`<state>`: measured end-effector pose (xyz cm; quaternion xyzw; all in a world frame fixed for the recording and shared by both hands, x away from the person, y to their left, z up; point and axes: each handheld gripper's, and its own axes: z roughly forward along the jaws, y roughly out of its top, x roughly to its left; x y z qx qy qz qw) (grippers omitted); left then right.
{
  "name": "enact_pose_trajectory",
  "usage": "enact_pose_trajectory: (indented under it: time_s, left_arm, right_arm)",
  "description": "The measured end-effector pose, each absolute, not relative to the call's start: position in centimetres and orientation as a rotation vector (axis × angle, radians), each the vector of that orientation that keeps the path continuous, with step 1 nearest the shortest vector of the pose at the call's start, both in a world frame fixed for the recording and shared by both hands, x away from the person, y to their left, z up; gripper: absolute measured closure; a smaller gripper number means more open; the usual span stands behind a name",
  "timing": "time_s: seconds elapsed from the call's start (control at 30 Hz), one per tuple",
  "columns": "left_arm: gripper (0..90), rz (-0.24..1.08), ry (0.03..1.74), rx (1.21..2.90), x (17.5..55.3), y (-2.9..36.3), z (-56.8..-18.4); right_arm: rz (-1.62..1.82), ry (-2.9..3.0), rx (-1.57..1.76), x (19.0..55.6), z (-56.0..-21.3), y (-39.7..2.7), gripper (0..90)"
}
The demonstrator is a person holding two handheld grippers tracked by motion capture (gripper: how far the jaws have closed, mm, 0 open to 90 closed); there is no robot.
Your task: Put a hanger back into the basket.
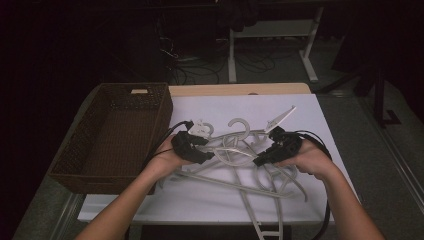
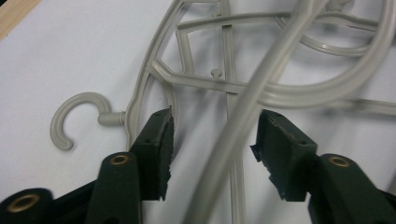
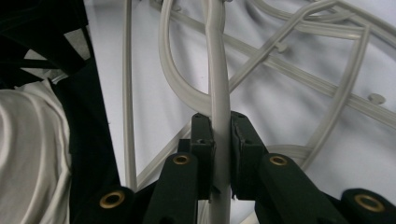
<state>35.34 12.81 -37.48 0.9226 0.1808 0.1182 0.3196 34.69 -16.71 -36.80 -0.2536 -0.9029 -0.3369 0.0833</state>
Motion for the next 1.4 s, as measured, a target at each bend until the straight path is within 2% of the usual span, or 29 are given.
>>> enact_pose_trajectory:
  time_s: [0.1, 0.13, 0.27, 0.57, 0.83, 1.0, 1.13, 1.27, 1.3, 1.37, 1.4]
  left_arm:
    - [53.0, 0.318, 0.464, 2.434, 35.3, 12.7, -37.6]
    - [57.9, 0.317, 0.450, 2.442, 35.2, 12.5, -37.8]
    - [64.4, 0.318, 0.446, 2.439, 35.1, 12.5, -37.8]
    - [62.4, 0.270, 0.431, 2.406, 34.8, 12.6, -37.8]
    - [72.9, 0.257, 0.388, 2.420, 34.5, 12.6, -37.8]
    - [76.7, 0.192, 0.352, 2.448, 34.4, 12.5, -38.0]
    - [81.0, 0.162, 0.311, 2.457, 34.2, 12.3, -38.0]
    - [81.7, 0.143, 0.313, 2.461, 34.0, 12.2, -38.1]
    - [81.7, 0.129, 0.340, 2.451, 34.2, 12.4, -38.1]
    - [81.7, 0.134, 0.346, 2.449, 34.2, 12.4, -38.1]
    - [81.7, 0.143, 0.382, 2.437, 34.3, 12.7, -37.9]
  right_arm:
    - [-1.006, -2.693, -0.738, 34.7, -36.7, -16.6, 80.9]
    - [-1.011, -2.686, -0.714, 34.7, -36.6, -16.4, 80.9]
    - [-0.995, -2.683, -0.707, 34.9, -36.5, -16.4, 80.8]
    - [-0.970, -2.668, -0.685, 35.2, -36.8, -16.6, 80.8]
    - [-0.958, -2.652, -0.679, 35.5, -36.9, -16.9, 80.8]
    - [-0.934, -2.637, -0.674, 35.9, -37.0, -17.1, 79.8]
    - [-0.924, -2.678, -0.745, 36.7, -37.4, -17.5, 73.3]
    - [-0.929, -2.678, -0.772, 37.0, -37.5, -17.7, 71.7]
    - [-0.935, -2.685, -0.786, 37.3, -37.7, -17.7, 66.5]
    - [-0.939, -2.682, -0.793, 37.3, -37.6, -17.8, 64.4]
    - [-1.024, -2.687, -0.836, 37.4, -37.2, -18.0, 50.4]
